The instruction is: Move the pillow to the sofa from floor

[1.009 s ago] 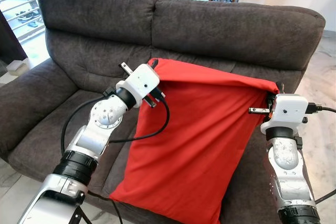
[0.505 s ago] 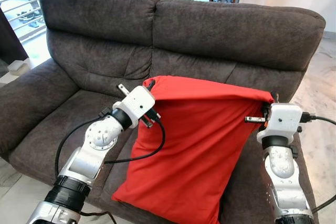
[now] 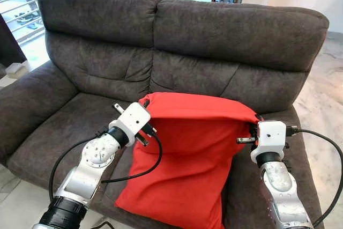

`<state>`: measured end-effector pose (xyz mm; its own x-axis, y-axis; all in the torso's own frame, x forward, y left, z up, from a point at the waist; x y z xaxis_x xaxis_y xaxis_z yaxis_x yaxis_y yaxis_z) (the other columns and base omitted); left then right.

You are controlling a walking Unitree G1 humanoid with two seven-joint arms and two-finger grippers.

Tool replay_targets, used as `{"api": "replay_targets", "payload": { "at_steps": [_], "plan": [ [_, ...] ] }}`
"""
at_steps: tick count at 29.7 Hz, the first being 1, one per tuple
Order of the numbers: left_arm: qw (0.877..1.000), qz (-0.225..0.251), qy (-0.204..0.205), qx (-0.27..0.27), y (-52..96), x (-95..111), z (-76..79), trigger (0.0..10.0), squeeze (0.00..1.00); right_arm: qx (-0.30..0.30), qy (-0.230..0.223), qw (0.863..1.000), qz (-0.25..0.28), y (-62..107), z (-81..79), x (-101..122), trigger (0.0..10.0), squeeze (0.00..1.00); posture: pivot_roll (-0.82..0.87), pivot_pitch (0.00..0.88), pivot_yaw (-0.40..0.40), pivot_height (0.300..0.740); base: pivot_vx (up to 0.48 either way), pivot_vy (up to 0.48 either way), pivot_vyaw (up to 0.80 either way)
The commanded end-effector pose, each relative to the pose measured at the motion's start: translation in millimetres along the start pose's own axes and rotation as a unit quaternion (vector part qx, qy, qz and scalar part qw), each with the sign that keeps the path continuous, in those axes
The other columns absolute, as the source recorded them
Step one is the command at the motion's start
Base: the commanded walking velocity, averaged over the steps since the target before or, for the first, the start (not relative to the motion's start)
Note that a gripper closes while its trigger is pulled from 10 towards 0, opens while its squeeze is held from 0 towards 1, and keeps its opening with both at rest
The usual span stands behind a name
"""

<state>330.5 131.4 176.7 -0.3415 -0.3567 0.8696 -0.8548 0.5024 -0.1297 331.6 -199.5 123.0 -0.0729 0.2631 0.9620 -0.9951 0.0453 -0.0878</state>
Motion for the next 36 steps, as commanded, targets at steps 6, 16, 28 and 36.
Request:
{"api": "replay_targets", "payload": {
  "at_steps": [6, 16, 28, 36],
  "plan": [
    [0.998, -0.005, -0.005, 0.055, 12.6, -3, -21.4, 10.0, 1.00, -0.053, -0.027, 0.997, -0.039, 3.4, 22.2, -15, 10.0, 1.00, -0.02, 0.064, 0.028, 0.740, 0.000, 0.000, 0.00],
    [0.998, -0.003, -0.009, 0.061, 12.1, -3, -21.9, 10.0, 1.00, -0.060, -0.026, 0.997, -0.046, 3.1, 17.9, -17, 10.0, 0.98, -0.02, 0.058, 0.028, 0.740, 0.000, 0.000, 0.00],
    [0.954, -0.255, 0.103, 0.117, 95.4, -132, -3.3, 10.0, 0.00, -0.234, -0.088, 0.928, -0.278, 81.7, 77.5, -131, 10.0, 0.00, -0.02, 0.087, 0.038, 0.740, 0.000, 0.000, 0.00],
    [0.903, -0.376, 0.156, 0.137, 159.0, -178, 29.2, 10.0, 0.00, -0.267, 0.017, 0.881, -0.391, 166.8, 123.6, -172, 10.0, 0.00, -0.05, 0.084, 0.048, 0.740, 0.000, 0.000, 0.00]
  ]
}}
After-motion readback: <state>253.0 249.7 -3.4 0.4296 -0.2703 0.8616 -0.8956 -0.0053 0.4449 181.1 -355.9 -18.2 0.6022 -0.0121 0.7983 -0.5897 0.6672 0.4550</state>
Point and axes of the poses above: a point about 5 cm out from each wrist's last joint towards the gripper, its own y axis pointing back from the gripper into the wrist, its own x axis along the axis of the wrist's last joint, z = x × y, the point moved 1 cm from there along -y, pointing out of the wrist towards the gripper, and after that the axes turned 4 degrees about y, right-handed, at the moved point
